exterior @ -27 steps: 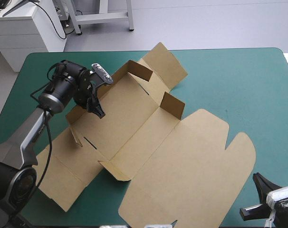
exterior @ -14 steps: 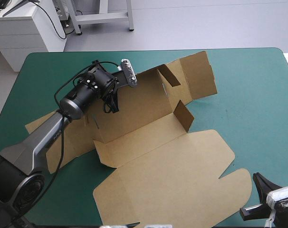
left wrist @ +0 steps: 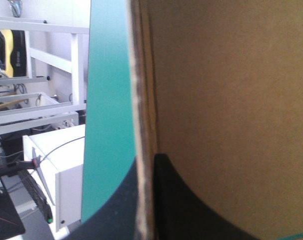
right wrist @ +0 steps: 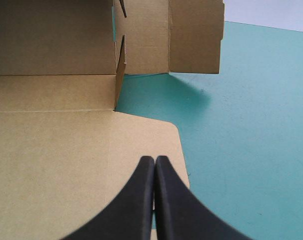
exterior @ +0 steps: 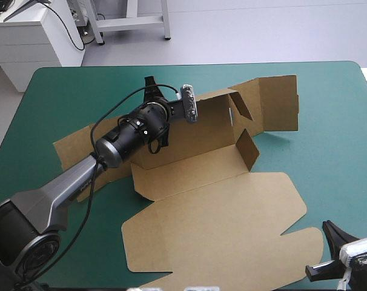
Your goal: Fold the box
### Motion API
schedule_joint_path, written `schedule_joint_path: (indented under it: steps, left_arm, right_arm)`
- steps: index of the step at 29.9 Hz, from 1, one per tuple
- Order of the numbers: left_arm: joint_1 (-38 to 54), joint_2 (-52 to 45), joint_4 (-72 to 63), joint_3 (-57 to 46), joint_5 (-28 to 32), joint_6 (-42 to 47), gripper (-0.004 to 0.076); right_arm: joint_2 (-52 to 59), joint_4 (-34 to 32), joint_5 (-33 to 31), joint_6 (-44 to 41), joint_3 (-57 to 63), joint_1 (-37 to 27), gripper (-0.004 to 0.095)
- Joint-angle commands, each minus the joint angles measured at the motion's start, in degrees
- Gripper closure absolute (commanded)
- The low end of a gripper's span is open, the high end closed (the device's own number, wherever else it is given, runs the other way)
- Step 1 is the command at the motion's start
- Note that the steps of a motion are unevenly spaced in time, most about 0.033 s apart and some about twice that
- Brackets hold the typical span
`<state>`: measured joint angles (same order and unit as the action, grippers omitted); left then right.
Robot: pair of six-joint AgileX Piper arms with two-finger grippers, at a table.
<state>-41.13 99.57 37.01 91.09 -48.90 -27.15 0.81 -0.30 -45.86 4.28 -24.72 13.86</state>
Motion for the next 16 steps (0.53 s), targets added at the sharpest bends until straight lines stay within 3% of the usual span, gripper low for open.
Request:
schedule_joint_path:
  steps: [1, 16]
  left_arm:
    - [-2.64, -4.05, 7.03, -1.94, 5.97, 3.96, 0.0734]
    - [-6.14, -13.52, 44.59, -21.53, 19.67, 30.79, 0.0734]
  right_arm:
    - [1.65, -0.9, 4.36, 0.29, -1.3, -0.32, 0.0926]
    - [1.65, -1.13, 4.36, 0.29, -1.3, -0.32, 0.0925]
